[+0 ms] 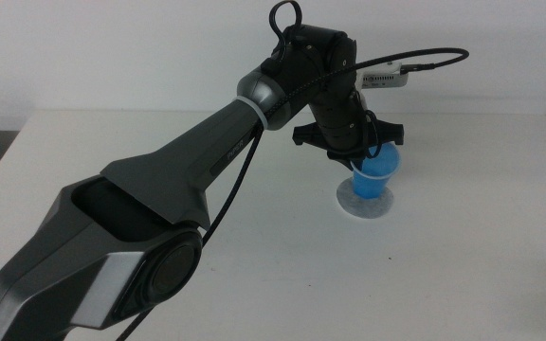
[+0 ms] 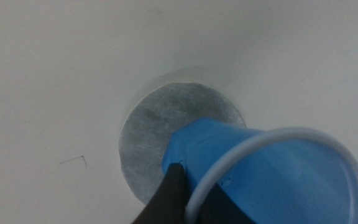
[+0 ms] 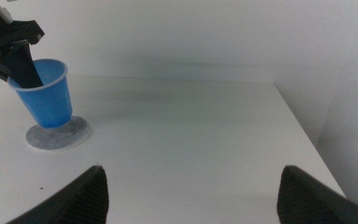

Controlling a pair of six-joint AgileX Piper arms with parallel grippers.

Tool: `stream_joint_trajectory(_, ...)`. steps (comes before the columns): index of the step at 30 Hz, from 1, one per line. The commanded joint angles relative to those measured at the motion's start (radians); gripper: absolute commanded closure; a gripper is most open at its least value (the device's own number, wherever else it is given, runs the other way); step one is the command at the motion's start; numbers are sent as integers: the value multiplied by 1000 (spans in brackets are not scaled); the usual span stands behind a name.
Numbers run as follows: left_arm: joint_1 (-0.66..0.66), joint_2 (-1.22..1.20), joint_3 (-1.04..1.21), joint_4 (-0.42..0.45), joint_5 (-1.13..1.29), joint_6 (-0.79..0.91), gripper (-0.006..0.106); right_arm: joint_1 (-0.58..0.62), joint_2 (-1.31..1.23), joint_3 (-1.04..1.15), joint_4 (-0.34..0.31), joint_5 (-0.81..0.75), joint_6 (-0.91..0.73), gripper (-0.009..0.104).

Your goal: Place an empty cup on a cup mat.

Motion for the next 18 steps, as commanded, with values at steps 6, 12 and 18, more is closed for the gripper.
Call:
stream_joint_trajectory(6,11,33,-9,-42,1,-18,102,0,-5,3,-6,-5,-4,2)
stream_joint_trajectory(12,13,42,-9,-31,1,-6,96,0,-5,3,-6,-5,-4,2)
stream_joint_trajectory(18,40,42,-9,-61,1,53,48,0,-5,3,-6,-5,-4,2)
